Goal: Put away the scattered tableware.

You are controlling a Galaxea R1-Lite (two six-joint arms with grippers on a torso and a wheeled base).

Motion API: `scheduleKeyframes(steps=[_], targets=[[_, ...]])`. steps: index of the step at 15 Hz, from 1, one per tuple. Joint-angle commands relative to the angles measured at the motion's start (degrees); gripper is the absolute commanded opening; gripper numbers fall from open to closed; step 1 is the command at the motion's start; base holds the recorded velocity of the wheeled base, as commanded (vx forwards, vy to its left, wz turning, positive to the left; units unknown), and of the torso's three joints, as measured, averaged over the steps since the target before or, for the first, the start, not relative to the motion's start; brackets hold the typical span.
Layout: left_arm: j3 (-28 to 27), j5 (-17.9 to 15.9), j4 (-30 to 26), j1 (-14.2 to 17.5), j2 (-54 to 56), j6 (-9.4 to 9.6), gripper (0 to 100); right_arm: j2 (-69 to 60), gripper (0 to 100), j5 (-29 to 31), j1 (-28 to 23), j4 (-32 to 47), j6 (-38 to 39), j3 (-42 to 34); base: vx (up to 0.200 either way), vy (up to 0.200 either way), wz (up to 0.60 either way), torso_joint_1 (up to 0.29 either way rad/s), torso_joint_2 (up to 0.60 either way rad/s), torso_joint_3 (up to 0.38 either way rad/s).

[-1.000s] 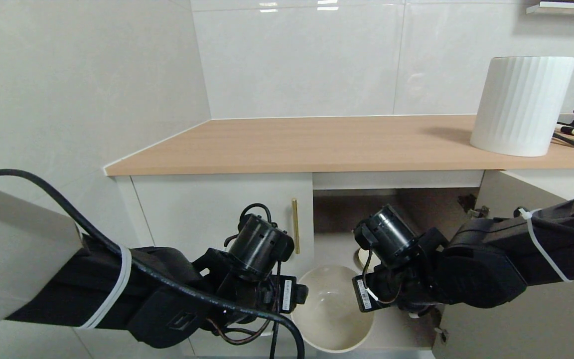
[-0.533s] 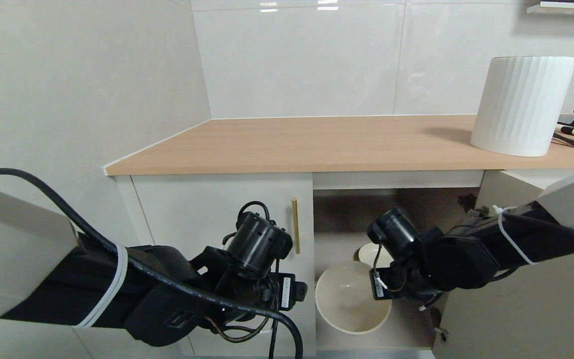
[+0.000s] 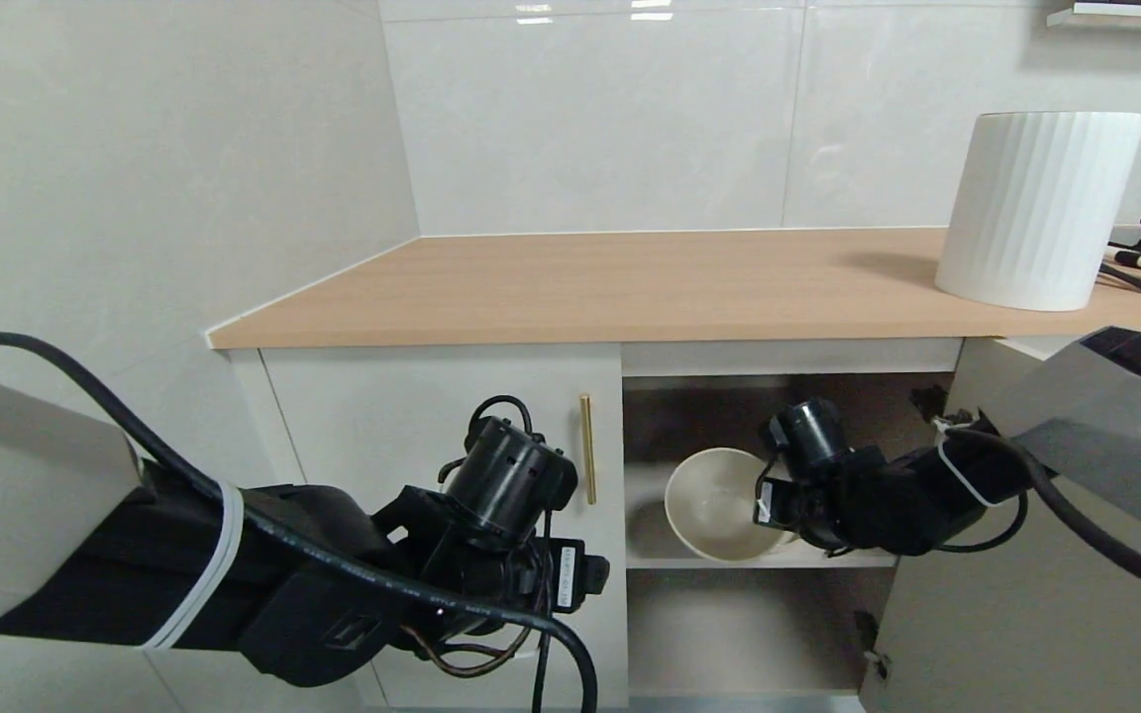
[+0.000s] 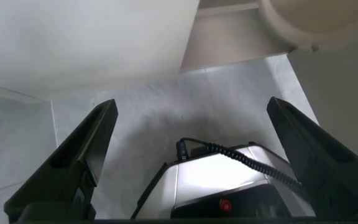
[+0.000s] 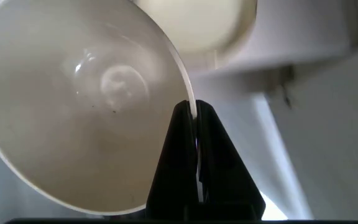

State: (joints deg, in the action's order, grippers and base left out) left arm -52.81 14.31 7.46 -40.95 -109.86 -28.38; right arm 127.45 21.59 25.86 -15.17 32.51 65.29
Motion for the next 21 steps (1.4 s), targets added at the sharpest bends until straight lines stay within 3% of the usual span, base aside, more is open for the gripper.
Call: scheduleKeyframes(steps=[1, 10, 21], targets=[[0.0, 0.0, 0.0, 0.0, 0.1, -0.1, 100, 2.1, 0, 0.2, -2.3, -1.5, 0.3, 1.1, 0.0, 0.0, 0.0, 0.0, 0.0, 0.0], [-0.1, 0.4, 0.0, 0.0, 0.0, -0.36, 100, 10.4, 0, -0.1, -8.5, -1.6, 0.1, 10.7, 0.0, 0.0, 0.0, 0.0, 0.0, 0.0], [-0.1, 0.4, 0.0, 0.1, 0.0, -0.27, 100, 16.2, 0, 0.0, -9.2, -1.4, -1.3, 15.1, 0.0, 0.0, 0.0, 0.0, 0.0, 0.0]])
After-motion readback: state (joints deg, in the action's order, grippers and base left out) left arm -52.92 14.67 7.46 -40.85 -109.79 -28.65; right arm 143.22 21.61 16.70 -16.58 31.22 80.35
